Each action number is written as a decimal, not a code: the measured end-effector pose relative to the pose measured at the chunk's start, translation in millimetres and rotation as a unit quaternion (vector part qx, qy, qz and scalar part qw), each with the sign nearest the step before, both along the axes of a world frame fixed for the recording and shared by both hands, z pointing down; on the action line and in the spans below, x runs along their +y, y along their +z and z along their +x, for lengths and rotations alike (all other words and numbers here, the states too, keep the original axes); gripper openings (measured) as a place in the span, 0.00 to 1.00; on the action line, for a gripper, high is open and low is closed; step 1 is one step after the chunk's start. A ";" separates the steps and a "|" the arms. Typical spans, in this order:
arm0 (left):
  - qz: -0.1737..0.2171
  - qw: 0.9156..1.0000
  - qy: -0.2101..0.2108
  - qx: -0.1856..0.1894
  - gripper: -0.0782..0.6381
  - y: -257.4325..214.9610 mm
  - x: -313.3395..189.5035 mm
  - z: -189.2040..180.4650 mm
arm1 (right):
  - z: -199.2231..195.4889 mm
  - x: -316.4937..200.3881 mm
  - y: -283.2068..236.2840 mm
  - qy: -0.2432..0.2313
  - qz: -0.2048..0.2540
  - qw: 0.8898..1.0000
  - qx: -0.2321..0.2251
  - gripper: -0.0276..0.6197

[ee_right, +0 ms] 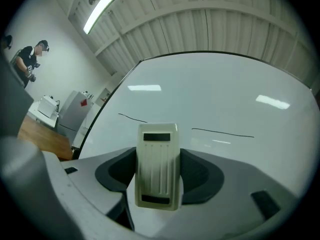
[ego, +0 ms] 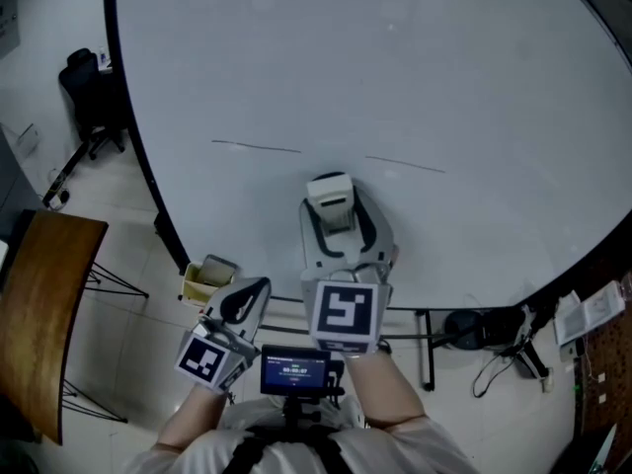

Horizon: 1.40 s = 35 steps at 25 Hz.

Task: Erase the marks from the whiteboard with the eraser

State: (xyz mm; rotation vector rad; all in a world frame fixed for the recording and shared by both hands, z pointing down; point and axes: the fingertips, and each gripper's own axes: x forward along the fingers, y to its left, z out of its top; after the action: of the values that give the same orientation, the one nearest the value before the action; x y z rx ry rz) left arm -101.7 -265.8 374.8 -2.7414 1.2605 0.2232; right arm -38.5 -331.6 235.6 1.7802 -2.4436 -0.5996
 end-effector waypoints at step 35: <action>0.015 0.999 0.038 -0.007 0.12 -7.5 -7.3 51.7 | 185.3 -6.4 2.7 0.112 -0.030 0.986 -0.122 0.44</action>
State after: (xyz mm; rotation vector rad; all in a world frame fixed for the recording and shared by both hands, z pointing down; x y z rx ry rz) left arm -50.0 -273.0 367.3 -2.7632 1.1398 0.2276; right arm 146.8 -337.9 238.3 2.1782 -2.3219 -0.3003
